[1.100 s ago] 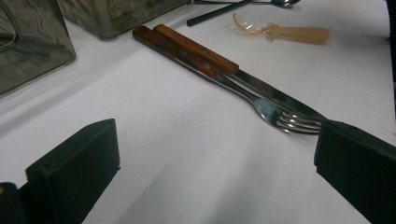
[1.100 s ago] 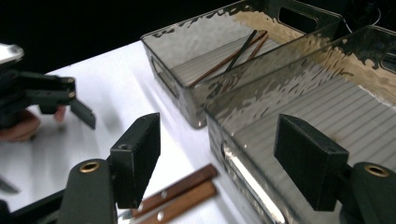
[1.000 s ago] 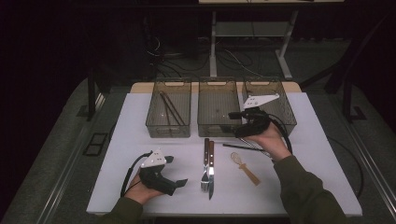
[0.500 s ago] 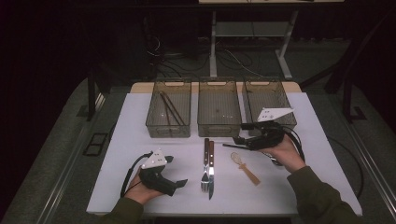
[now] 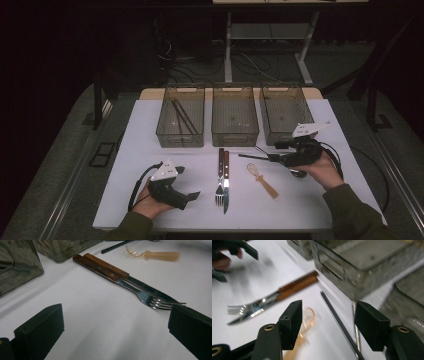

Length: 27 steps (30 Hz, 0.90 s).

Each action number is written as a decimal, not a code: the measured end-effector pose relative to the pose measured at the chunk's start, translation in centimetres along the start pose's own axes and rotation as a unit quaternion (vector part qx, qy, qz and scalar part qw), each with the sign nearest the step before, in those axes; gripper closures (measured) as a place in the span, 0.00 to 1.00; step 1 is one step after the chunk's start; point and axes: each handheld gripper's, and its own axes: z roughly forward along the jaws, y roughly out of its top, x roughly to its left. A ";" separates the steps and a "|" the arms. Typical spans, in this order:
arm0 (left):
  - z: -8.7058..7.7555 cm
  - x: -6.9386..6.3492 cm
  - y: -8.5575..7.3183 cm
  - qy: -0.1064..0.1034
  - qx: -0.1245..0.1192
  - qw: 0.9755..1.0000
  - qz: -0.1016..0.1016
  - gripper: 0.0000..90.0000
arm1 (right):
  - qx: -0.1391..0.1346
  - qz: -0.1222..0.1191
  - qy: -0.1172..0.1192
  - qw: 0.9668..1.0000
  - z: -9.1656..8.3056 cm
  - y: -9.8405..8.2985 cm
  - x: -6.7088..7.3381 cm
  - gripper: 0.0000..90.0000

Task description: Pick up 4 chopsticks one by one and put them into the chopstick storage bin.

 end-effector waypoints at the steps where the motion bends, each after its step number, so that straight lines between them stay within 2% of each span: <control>1: 0.0 0.0 0.0 -0.001 0.003 1.000 0.001 0.00 | 0.000 0.002 -0.004 1.000 -0.2 -0.2 -0.2 0.46; 5: 0.0 0.0 0.0 -0.002 0.002 1.000 0.001 0.00 | 0.011 0.009 -0.017 1.000 -0.7 -1.2 -1.3 0.52; 7: 0.0 -0.1 0.0 -0.003 0.002 1.000 0.002 0.00 | 0.019 0.019 -0.013 1.000 -1.0 -1.9 -2.0 0.55; 10: 0.0 -0.2 0.1 -0.003 0.003 1.000 0.004 0.00 | 0.037 0.019 -0.031 0.999 -1.2 -2.8 -2.8 0.60; 14: 0.0 -0.2 0.1 -0.003 0.002 1.000 0.005 0.00 | 0.037 0.025 -0.035 0.998 -1.6 -3.5 -3.8 0.66; 21: -0.1 -0.2 0.1 -0.005 0.003 1.000 0.005 0.00 | 0.073 0.018 -0.038 0.996 -0.6 -4.5 -5.0 0.72; 27: -0.1 -0.2 0.1 -0.007 0.001 1.000 0.006 0.00 | 0.086 0.006 -0.032 0.996 0.0 -4.7 -5.1 0.75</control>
